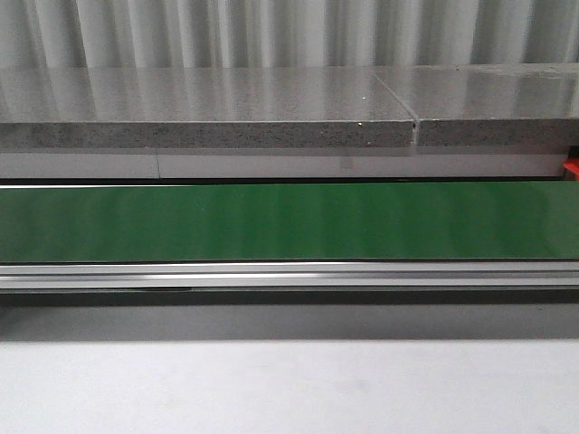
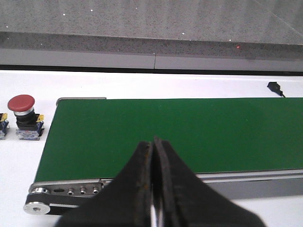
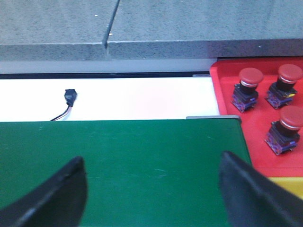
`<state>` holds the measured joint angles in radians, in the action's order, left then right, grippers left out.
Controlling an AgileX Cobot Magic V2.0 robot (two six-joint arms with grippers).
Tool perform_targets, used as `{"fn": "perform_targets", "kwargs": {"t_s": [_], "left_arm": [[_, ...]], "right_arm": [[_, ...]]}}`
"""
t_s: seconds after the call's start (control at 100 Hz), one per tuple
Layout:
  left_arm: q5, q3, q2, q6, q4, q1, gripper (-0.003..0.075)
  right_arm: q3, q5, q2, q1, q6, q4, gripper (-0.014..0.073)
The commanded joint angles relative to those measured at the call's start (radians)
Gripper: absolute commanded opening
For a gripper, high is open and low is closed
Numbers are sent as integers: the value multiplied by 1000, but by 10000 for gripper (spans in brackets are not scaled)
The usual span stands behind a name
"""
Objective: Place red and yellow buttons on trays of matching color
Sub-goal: 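Withdraw the right gripper back above the belt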
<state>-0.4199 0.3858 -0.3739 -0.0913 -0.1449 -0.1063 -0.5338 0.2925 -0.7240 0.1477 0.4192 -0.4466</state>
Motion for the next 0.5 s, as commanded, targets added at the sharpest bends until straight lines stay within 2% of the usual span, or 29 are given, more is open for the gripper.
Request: {"fn": "perform_targets", "kwargs": {"t_s": [0.0,0.12,0.21,0.49], "left_arm": [[74,29,-4,7,-15,-7,-21],[74,29,-4,7,-15,-7,-21],[74,29,-4,7,-15,-7,-21],[74,29,-4,7,-15,-7,-21]], "right_arm": [[-35,-51,26,-4,15,-11,385],[-35,-35,48,-4,15,-11,101],[-35,-24,64,-4,15,-11,-65],[-32,-21,76,-4,15,-12,-67]]}}
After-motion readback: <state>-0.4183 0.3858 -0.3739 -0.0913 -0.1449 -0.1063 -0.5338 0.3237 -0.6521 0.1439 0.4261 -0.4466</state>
